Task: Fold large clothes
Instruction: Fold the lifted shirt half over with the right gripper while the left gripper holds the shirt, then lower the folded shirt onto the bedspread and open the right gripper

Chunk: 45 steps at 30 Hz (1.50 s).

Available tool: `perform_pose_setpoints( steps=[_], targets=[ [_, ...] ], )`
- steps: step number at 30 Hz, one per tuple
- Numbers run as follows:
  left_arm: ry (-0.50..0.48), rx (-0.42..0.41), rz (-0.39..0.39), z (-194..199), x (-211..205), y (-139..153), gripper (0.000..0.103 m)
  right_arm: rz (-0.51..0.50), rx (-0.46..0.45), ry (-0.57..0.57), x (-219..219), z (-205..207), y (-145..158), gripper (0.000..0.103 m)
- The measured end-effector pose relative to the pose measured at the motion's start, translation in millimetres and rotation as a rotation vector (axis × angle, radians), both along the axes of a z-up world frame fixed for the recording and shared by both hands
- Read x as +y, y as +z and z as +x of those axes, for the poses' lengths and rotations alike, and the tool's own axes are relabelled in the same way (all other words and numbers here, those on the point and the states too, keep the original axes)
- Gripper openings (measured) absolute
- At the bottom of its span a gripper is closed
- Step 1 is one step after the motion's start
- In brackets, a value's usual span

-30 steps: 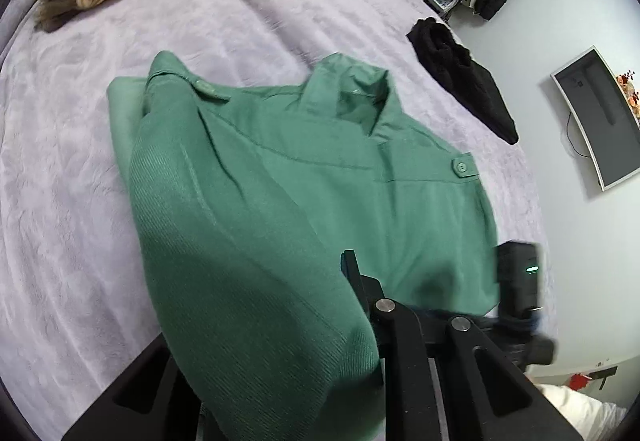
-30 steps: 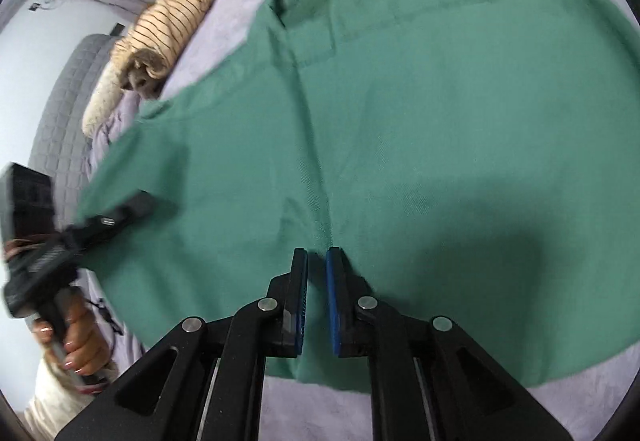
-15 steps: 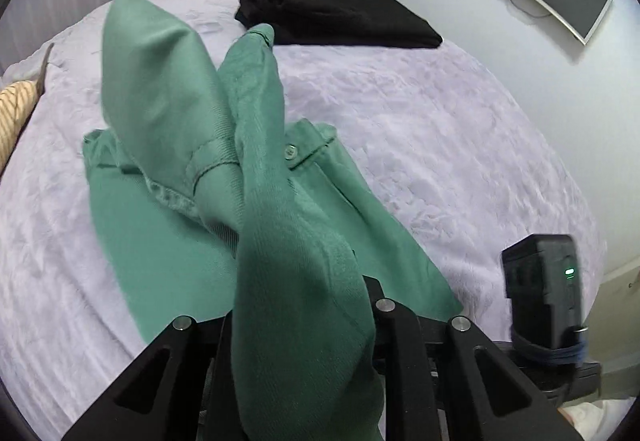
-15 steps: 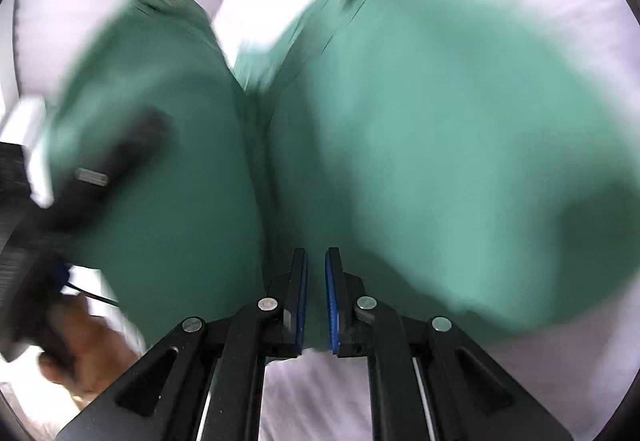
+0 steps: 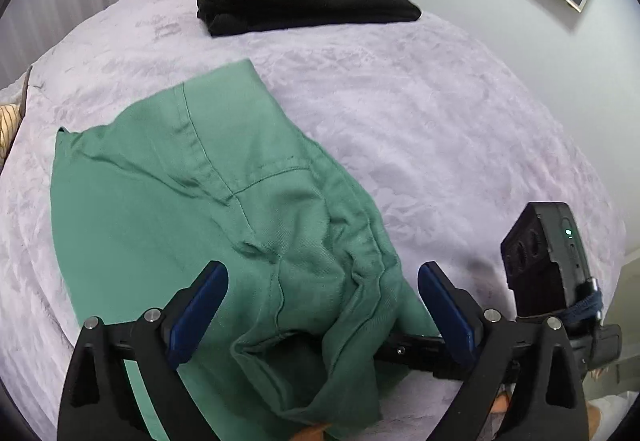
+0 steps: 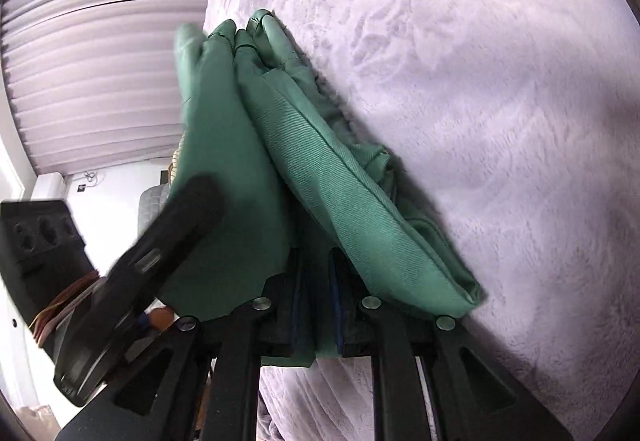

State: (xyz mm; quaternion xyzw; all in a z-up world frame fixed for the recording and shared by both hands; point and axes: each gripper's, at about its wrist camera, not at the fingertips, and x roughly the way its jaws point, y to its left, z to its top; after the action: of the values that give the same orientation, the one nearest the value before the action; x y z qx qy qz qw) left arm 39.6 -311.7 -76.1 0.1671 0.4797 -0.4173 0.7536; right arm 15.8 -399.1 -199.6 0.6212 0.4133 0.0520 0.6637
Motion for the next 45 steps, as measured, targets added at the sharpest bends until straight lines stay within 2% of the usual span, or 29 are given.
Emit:
perform_pose_setpoints(
  steps=[1, 3, 4, 5, 8, 11, 13, 15, 16, 17, 18, 20, 22, 24, 27, 29, 30, 32, 33, 35, 37, 40, 43, 45],
  targets=[
    [0.0, 0.005, -0.018, -0.1, 5.4, 6.3, 0.096, 0.002, -0.004, -0.007, -2.8, -0.5, 2.0, 0.017],
    [0.034, 0.005, -0.056, 4.9, 28.2, 20.4, 0.096, 0.023, -0.033, -0.049, -9.0, -1.6, 7.5, 0.039],
    [0.064, -0.001, -0.066, 12.6, 38.6, 25.4, 0.096, 0.047, -0.061, -0.077, -17.1, -5.8, 9.3, 0.068],
    [0.101, -0.01, -0.066, 18.6, 51.5, 29.2, 0.096, 0.078, -0.098, -0.109, -25.4, -8.2, 11.3, 0.081],
    [0.25, -0.037, -0.046, 44.0, 98.4, 31.4, 0.096, 0.098, -0.168, -0.135, -44.6, 1.0, 24.0, 0.082],
    [0.383, -0.048, 0.018, 71.0, 140.0, 17.6, 0.096, 0.053, -0.18, -0.056, -47.5, 38.6, 39.8, 0.082],
    [0.452, -0.014, 0.052, 85.8, 166.8, 2.3, 0.096, -0.01, -0.15, 0.036, -45.7, 71.1, 44.4, 0.082],
    [0.495, 0.008, 0.08, 92.5, 183.1, -11.8, 0.096, -0.102, -0.077, 0.144, -31.9, 85.4, 48.1, 0.082],
    [0.505, 0.02, 0.091, 93.7, 187.5, -18.5, 0.096, -0.149, -0.052, 0.2, -27.8, 94.0, 53.7, 0.069],
    [0.51, 0.033, 0.096, 93.5, 191.0, -23.8, 0.096, -0.197, -0.041, 0.249, -18.0, 103.2, 57.6, 0.024],
    [0.511, 0.043, 0.094, 91.6, 192.8, -28.1, 0.096, -0.248, -0.03, 0.286, -9.9, 108.8, 64.0, 0.006],
    [0.496, 0.053, 0.089, 86.1, 189.3, -35.4, 0.096, -0.289, -0.113, 0.298, -3.2, 104.4, 86.5, 0.006],
    [0.482, 0.037, 0.098, 81.4, 183.5, -43.1, 0.096, -0.324, -0.152, 0.247, -15.2, 86.8, 100.9, 0.006],
    [0.472, 0.051, 0.083, 81.3, 177.9, -51.4, 0.097, -0.319, -0.087, 0.192, -36.1, 89.5, 86.8, 0.006],
    [0.484, 0.088, 0.066, 82.3, 180.3, -52.9, 0.097, -0.288, 0.085, 0.153, -59.3, 86.3, 38.1, 0.008],
    [0.473, 0.054, 0.084, 77.0, 183.8, -46.1, 0.097, -0.268, 0.087, 0.115, -65.0, 71.6, 34.6, 0.017],
    [0.463, 0.037, 0.094, 72.5, 187.8, -41.4, 0.097, -0.282, 0.085, 0.092, -66.4, 58.8, 40.3, 0.026],
    [0.44, 0.002, 0.099, 57.9, 199.2, -31.7, 0.097, -0.312, 0.064, 0.067, -64.8, 34.4, 59.8, 0.067],
    [0.428, -0.01, 0.106, 50.2, 205.7, -28.0, 0.097, -0.337, 0.047, 0.065, -63.5, 16.7, 72.7, 0.073],
    [0.404, -0.008, 0.122, 30.7, 218.0, -25.0, 0.097, -0.431, 0.02, 0.093, -50.0, -13.0, 99.9, 0.074],
    [0.374, 0.009, 0.146, 11.1, 221.3, -30.2, 0.097, -0.556, 0.011, 0.15, -28.0, -21.9, 121.6, 0.074],
    [0.305, 0.04, 0.171, -15.9, 205.2, -44.1, 0.097, -0.718, -0.016, 0.243, -2.2, -20.4, 142.8, 0.074],
    [0.275, 0.079, 0.137, -30.7, 179.1, -54.6, 0.097, -0.782, -0.007, 0.308, 12.5, -6.9, 141.6, 0.074],
    [0.295, 0.049, 0.137, -33.1, 162.9, -56.2, 0.097, -0.799, 0.045, 0.345, 17.4, 2.9, 128.6, 0.074]
  ],
)
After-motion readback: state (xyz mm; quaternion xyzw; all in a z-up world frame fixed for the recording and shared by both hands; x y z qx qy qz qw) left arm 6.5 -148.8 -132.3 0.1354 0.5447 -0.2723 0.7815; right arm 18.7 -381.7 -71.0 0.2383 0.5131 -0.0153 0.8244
